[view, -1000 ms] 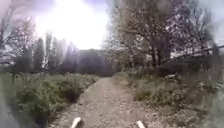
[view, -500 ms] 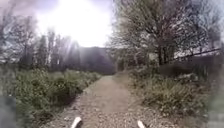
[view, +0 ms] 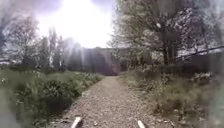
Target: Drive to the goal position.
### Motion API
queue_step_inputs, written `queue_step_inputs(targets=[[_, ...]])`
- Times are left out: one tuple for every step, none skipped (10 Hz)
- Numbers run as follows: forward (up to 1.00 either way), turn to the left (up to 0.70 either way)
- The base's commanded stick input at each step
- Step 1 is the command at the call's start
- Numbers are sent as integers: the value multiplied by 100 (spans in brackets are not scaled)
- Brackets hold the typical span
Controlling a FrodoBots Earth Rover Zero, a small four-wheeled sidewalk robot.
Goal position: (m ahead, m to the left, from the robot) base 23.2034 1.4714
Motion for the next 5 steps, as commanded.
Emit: queue_step_inputs(targets=[[70,0],[70,0],[70,0],[70,0],[70,0]])
